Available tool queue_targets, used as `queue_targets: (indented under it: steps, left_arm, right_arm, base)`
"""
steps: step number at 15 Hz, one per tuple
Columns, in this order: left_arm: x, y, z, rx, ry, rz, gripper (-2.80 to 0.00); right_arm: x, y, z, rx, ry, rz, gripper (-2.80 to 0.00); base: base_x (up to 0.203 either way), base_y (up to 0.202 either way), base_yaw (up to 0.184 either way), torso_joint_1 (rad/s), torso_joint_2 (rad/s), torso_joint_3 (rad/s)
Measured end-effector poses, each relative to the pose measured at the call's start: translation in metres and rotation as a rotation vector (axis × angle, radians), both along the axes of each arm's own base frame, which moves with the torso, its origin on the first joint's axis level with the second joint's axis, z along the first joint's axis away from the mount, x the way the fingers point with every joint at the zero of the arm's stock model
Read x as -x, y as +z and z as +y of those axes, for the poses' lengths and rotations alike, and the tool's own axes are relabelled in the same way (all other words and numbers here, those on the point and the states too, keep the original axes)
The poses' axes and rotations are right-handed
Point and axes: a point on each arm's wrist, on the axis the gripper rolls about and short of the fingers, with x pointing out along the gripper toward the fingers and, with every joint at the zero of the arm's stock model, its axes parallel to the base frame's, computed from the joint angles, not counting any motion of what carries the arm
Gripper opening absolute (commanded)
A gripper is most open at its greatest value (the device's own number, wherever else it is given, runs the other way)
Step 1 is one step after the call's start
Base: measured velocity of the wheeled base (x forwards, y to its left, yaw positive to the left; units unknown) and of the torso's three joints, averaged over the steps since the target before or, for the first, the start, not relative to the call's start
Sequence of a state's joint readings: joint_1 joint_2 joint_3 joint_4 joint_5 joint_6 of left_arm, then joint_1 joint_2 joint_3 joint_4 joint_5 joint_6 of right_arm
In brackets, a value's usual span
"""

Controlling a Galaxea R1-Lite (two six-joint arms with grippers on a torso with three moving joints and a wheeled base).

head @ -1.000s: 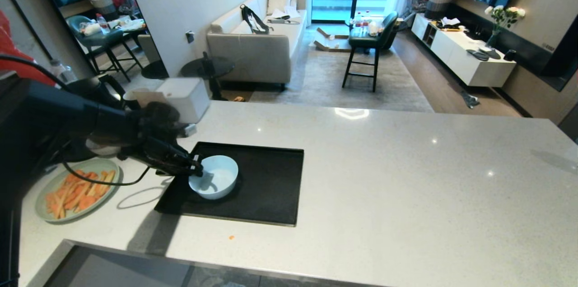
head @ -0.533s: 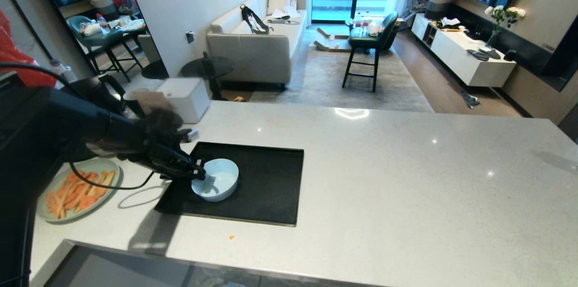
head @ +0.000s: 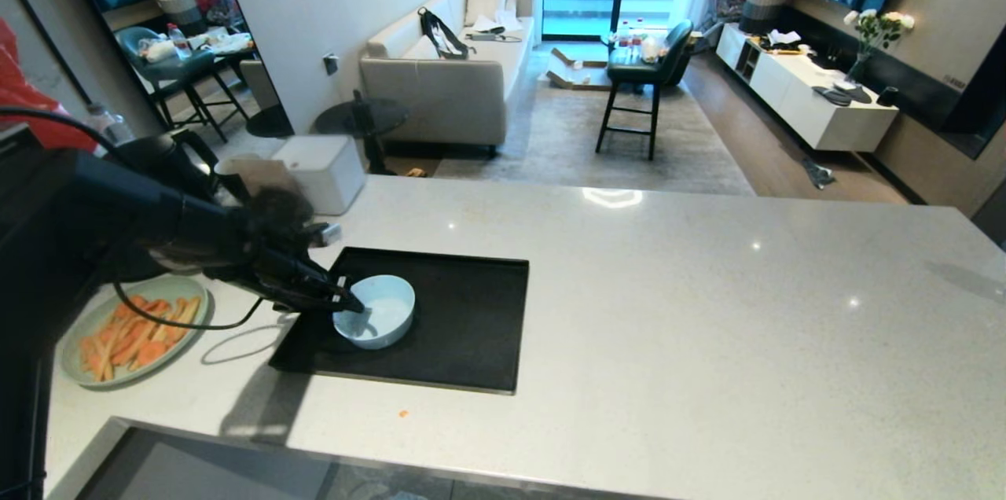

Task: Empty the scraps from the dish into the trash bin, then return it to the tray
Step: Put the bowl back to the table

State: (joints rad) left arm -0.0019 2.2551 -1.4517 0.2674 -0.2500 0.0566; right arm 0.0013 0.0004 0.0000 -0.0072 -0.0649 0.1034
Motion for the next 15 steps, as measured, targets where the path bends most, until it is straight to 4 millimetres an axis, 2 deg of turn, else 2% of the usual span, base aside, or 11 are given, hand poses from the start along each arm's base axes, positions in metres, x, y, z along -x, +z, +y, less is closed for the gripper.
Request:
queue_targets:
  steps: [3,6,8,11,12,15]
  left_arm:
    - [0.008,0.019,-0.001,0.000,-0.003,-0.037,0.00]
    - [0.022,0.056,-0.003,-0.004,-0.006,-0.120,0.00]
    - [0.039,0.085,-0.003,-0.007,-0.006,-0.188,0.00]
    - [0.078,0.123,-0.004,-0.018,-0.018,-0.274,0.00]
    - [0.095,0.132,-0.004,-0.021,-0.020,-0.295,-2.80]
    - [0.150,0.145,-0.003,-0.037,-0.003,-0.323,-2.80]
  right_arm:
    - [0.000,0.000,0.000,0.000,0.000,0.000,-2.80]
    - [0.000,0.000,0.000,0.000,0.000,0.000,-2.80]
    - [0.000,0.000,0.000,0.000,0.000,0.000,-2.80]
    - [0.000,0.000,0.000,0.000,0.000,0.000,-2.80]
    - [0.000,0.000,0.000,0.000,0.000,0.000,-2.80]
    - [0.000,0.000,0.000,0.000,0.000,0.000,-2.80]
  base:
    - [0.000,0.000,0.000,0.000,0.00,0.000]
    - [0.000,0.000,0.000,0.000,0.00,0.000]
    - [0.000,0.000,0.000,0.000,0.00,0.000]
    - [0.000,0.000,0.000,0.000,0.00,0.000]
    - [0.000,0.000,0.000,0.000,0.00,0.000]
    - [0.000,0.000,0.000,0.000,0.00,0.000]
